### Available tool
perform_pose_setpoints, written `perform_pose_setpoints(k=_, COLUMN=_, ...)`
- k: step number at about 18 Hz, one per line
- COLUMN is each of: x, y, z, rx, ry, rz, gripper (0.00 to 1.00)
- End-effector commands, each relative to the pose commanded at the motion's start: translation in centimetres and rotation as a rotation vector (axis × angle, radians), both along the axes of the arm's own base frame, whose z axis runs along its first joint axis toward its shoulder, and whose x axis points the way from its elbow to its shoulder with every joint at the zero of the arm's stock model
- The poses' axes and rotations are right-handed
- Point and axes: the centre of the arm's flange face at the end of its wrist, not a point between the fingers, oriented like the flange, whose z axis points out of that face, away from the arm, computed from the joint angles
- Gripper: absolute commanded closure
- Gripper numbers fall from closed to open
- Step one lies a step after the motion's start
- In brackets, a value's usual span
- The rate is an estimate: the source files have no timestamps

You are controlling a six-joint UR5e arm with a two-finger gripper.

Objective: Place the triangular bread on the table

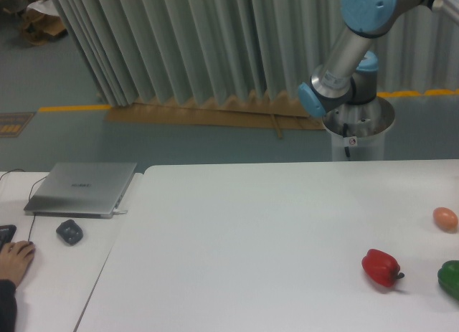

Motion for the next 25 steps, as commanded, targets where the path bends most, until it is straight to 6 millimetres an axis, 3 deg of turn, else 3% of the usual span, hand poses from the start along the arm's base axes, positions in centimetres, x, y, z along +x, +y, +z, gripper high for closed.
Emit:
perform_pose_setpoints(k=5, x=-1.5, y=0.3, z=-0.8, rx=0.001, ry=0.003, rz=0.000, gripper=0.00)
perform_pose_setpoints(k=13, x=-1.7, y=0.3, z=-1.4, rx=0.000, ry=0.022, rz=0.001, gripper=0.03)
perform_pose_setpoints(k=17, x=-2.3, y=0.4, z=-3.0, rx=-0.023, ry=0.035, rz=0.002, gripper=0.04)
perform_pose_setpoints(k=19, x=-2.1, y=0.5, z=-3.2, rx=-0.029, ry=0.032, rz=0.005, gripper=0.28)
perform_pose_setpoints(k=21, x=-2.2, y=0.3, z=-3.0, rx=-0.046, ry=0.040, rz=0.007, gripper=0.42)
perform_pose_setpoints(k=25, x=-2.1, y=0.1, z=-2.1, rx=-0.058, ry=0.049, rz=0.008, gripper=0.57)
